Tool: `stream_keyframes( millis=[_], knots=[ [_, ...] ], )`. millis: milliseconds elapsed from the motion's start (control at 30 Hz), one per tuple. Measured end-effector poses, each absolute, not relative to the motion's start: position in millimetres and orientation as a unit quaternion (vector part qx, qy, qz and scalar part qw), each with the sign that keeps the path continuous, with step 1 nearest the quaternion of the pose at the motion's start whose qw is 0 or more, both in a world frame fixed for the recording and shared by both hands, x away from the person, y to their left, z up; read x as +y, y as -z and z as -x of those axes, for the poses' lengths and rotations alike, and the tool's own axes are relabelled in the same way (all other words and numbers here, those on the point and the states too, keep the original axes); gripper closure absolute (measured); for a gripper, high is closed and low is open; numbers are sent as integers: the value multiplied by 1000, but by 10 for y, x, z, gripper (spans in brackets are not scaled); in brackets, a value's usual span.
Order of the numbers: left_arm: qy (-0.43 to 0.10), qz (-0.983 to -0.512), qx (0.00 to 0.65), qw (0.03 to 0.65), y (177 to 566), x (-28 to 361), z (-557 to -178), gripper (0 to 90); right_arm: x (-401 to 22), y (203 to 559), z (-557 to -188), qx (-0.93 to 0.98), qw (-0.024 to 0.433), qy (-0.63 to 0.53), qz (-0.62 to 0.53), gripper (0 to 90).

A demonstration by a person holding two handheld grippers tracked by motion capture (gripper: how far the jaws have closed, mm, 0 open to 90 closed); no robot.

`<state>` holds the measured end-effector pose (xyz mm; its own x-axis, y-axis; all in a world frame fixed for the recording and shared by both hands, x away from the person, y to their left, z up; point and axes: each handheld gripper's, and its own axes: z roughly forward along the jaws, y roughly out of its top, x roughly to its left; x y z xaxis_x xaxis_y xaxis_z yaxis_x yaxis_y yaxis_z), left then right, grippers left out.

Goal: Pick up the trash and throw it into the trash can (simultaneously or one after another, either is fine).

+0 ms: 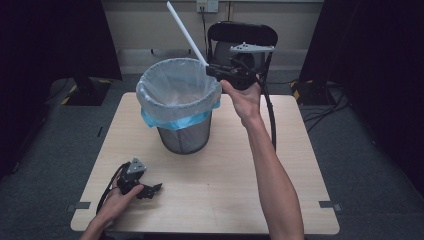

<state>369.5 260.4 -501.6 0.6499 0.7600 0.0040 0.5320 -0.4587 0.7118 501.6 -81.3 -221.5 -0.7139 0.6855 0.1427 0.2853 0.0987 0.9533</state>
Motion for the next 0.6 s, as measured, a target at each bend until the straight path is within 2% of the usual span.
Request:
stream_keyframes(
  millis=[467, 600],
  knots=[
    [-163, -838, 386, 349, 5016, 2604, -3695, 3, -396, 2345, -5059, 752, 139, -563, -314, 812],
    [-163, -838, 386, 349, 5016, 2604, -3695, 3, -323, 2410, -5080, 761, 137, -553, -311, 772]
  ],
)
